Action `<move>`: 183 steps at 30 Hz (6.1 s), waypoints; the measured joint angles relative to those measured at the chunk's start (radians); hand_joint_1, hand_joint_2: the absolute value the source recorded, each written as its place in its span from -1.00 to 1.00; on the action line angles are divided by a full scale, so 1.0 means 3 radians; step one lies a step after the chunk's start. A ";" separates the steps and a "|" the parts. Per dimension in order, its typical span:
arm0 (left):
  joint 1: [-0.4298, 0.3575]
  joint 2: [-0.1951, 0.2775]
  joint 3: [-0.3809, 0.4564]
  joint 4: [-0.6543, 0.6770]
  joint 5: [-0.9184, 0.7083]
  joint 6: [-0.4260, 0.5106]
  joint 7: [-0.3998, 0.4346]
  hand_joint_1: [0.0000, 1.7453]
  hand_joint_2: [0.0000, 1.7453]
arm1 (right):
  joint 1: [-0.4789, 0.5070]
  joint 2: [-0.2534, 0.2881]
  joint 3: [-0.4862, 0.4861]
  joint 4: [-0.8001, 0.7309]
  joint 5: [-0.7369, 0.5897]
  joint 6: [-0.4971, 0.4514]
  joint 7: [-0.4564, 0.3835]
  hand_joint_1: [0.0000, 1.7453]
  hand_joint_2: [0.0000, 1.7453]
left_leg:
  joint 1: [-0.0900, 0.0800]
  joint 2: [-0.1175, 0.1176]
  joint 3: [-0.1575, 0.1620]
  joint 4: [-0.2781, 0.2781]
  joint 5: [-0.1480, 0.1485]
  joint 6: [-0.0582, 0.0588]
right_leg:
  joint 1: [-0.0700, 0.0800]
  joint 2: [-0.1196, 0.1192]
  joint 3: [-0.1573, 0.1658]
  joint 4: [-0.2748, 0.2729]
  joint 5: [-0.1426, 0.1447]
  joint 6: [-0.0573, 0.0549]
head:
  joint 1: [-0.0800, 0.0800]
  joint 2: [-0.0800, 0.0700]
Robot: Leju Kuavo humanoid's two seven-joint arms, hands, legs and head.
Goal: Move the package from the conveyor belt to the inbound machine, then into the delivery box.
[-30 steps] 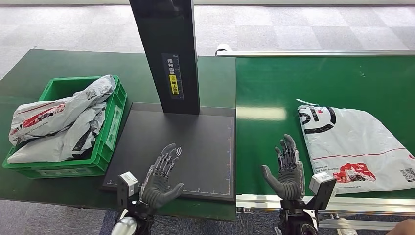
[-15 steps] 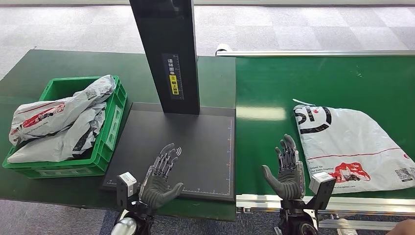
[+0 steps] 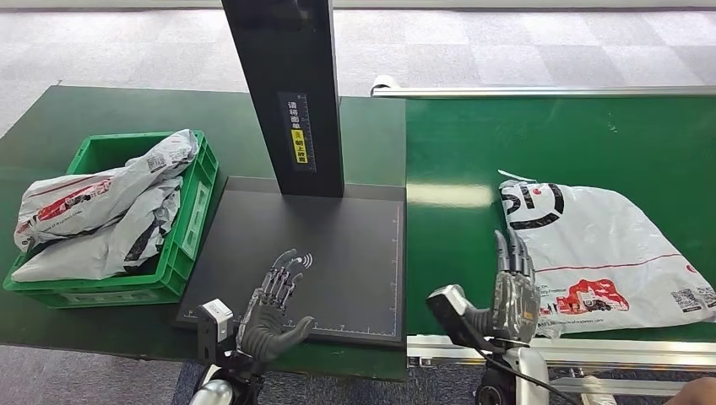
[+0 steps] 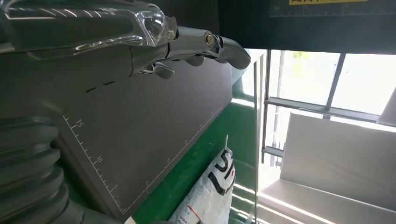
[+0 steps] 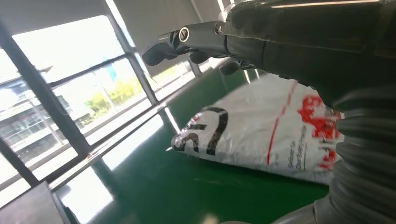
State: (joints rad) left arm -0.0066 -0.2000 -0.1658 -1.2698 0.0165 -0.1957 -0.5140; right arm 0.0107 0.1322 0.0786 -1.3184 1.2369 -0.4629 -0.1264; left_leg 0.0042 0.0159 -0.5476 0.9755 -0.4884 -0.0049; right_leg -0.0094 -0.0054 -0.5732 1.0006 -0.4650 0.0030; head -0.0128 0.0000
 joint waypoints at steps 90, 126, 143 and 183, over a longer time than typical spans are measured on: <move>0.0023 -0.0004 0.0009 -0.0070 -0.0016 -0.0065 0.0090 -1.00 1.00 | -0.0448 -0.0256 -0.1439 0.1985 0.0482 -0.0604 -0.0036 1.00 1.00 | 0.0000 -0.0009 0.0003 0.0000 0.0000 0.0000 | 0.0000 -0.0003 0.0005 0.0000 0.0000 0.0000 | 0.0001 0.0000; 0.0031 0.0008 0.0216 -0.0189 -0.0146 0.0021 -0.0108 -1.00 1.00 | 0.0412 0.0078 -0.0708 -0.1368 -0.2178 0.1003 -0.1190 1.00 1.00 | -0.0001 -0.0009 0.0001 0.0000 0.0000 0.0000 | -0.0001 -0.0006 0.0004 0.0000 0.0000 0.0000 | 0.0000 0.0000; -0.0037 0.0130 0.0874 -0.0661 -0.0409 0.0364 -0.0200 -1.00 1.00 | -0.0488 -0.0289 0.0925 -0.1272 -0.2390 0.1587 -0.0764 1.00 1.00 | 0.0008 -0.0009 0.0001 -0.0001 0.0007 -0.0004 | 0.0007 -0.0006 0.0006 0.0002 0.0001 -0.0001 | 0.0001 0.0000; 0.0054 0.0174 0.1429 -0.1111 -0.0429 0.0495 -0.0254 -1.00 1.00 | -0.1493 0.0195 0.2307 0.0546 -0.3457 0.2333 -0.0633 -0.48 1.00 | 0.0011 -0.0013 -0.0001 -0.0001 0.0009 -0.0007 | 0.0009 -0.0007 0.0003 0.0003 0.0000 -0.0002 | 0.0002 0.0000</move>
State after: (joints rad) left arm 0.0096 -0.1477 0.2627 -1.6031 -0.1122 -0.0471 -0.5901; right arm -0.4371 0.1907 0.7708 -1.1544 0.1998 0.2369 -0.3162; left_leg 0.0074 0.0121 -0.5478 0.9752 -0.4856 -0.0070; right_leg -0.0065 -0.0074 -0.5722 1.0014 -0.4649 0.0023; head -0.0123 0.0000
